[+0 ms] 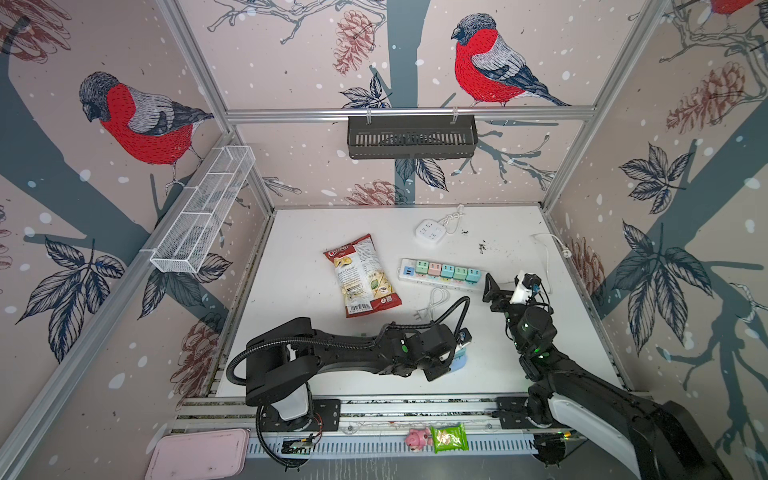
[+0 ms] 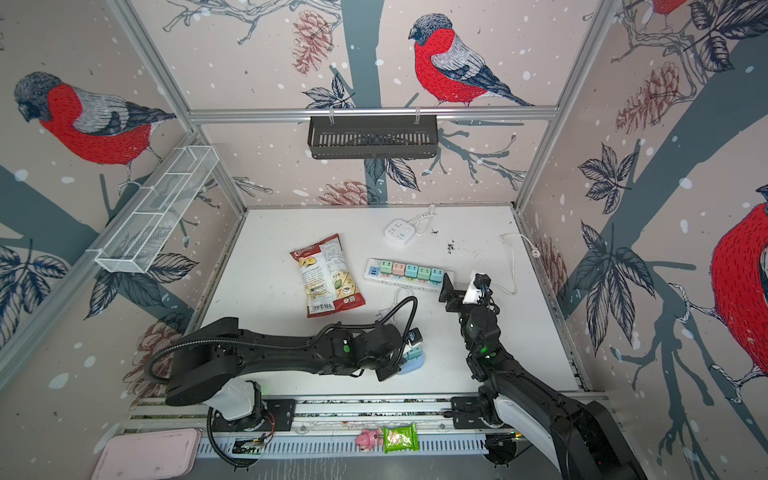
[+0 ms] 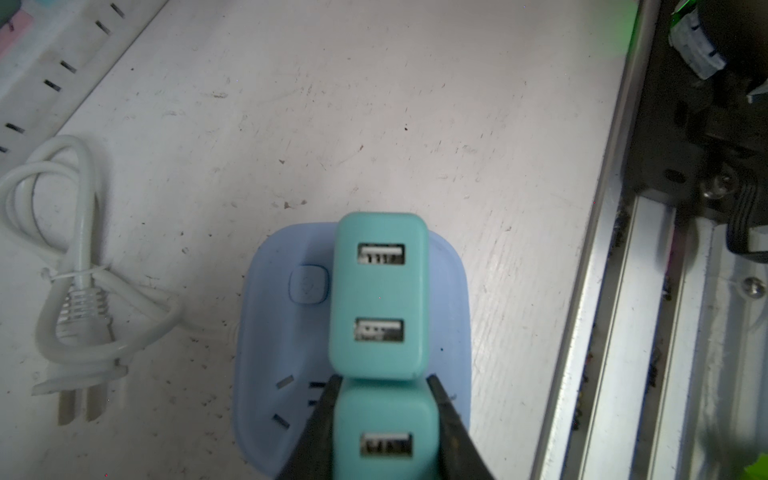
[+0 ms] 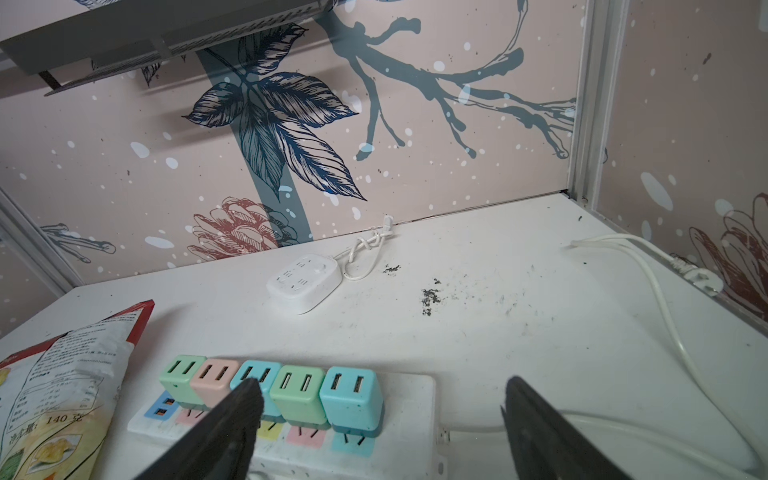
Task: Insert the plug
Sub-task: 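Open the left gripper and lift it off while the right arm rises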
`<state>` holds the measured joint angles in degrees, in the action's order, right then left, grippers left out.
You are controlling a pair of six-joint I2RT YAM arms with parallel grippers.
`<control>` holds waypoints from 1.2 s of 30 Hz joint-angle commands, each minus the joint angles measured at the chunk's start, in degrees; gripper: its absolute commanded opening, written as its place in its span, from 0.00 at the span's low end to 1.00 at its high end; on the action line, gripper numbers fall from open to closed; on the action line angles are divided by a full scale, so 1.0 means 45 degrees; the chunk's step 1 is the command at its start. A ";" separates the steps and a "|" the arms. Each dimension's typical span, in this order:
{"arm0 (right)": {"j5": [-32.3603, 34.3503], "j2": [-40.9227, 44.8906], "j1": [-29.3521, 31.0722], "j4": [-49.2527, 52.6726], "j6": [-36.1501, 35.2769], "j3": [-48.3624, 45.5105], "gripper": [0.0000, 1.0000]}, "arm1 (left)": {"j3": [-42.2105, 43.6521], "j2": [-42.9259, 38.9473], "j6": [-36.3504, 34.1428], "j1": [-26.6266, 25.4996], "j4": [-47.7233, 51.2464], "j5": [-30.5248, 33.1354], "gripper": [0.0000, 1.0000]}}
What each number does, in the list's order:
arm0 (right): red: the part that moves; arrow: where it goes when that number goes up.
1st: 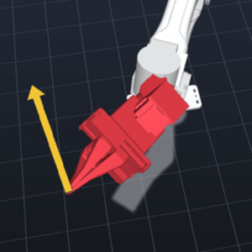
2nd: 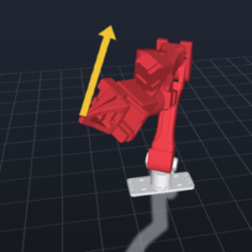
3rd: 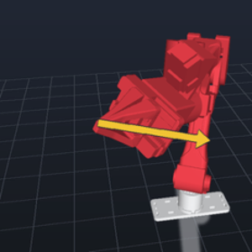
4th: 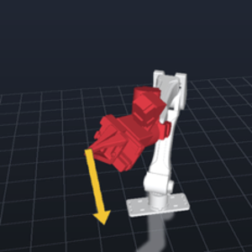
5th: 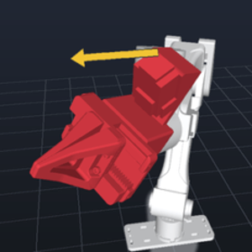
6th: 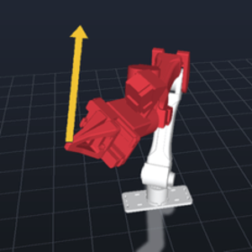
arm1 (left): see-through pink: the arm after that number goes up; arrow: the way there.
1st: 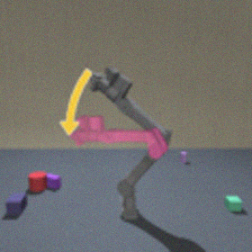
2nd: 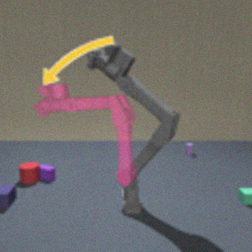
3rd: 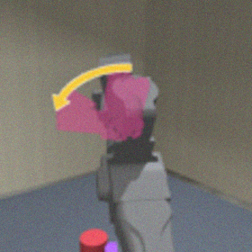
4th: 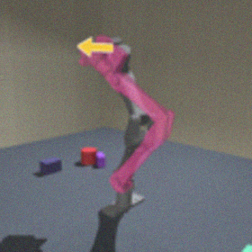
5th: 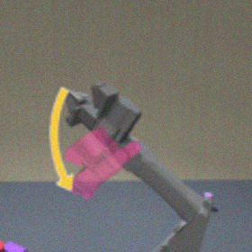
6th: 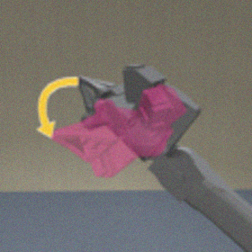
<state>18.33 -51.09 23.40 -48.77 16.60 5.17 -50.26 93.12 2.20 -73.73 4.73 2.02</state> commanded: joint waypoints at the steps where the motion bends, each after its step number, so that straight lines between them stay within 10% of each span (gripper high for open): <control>1: 0.0351 0.0102 -0.0100 0.0365 0.0543 0.0122 0.98 | 0.0257 -0.0429 0.0179 -0.0022 0.1099 -0.0051 0.49; 7: 0.0282 0.0561 -0.0613 0.0619 0.0943 -0.0016 1.00 | 0.0736 -0.3523 0.0046 0.0018 0.0162 0.0547 0.99; 13: 0.0134 -0.0248 -0.1664 0.3467 0.2143 0.1982 1.00 | 0.2461 -0.7532 0.0046 0.0804 -0.2086 0.2889 0.99; 19: -0.0975 -0.2511 -0.1439 0.6236 0.2492 0.5543 0.97 | 0.4970 -0.9570 0.0286 0.4873 -0.6893 0.1174 0.99; 30: -0.1161 -1.0590 -0.0342 1.1377 0.1606 1.4106 0.95 | 0.8333 -0.5026 0.0803 0.9176 -1.3373 0.2700 0.98; 36: -0.0929 -1.4866 -0.0341 1.4035 0.1443 1.9435 0.95 | 0.7215 -0.4096 0.0666 0.9392 -1.1821 0.1975 0.98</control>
<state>12.93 -113.60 21.89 5.80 23.97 86.54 -16.82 73.67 5.76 -31.75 -45.41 11.20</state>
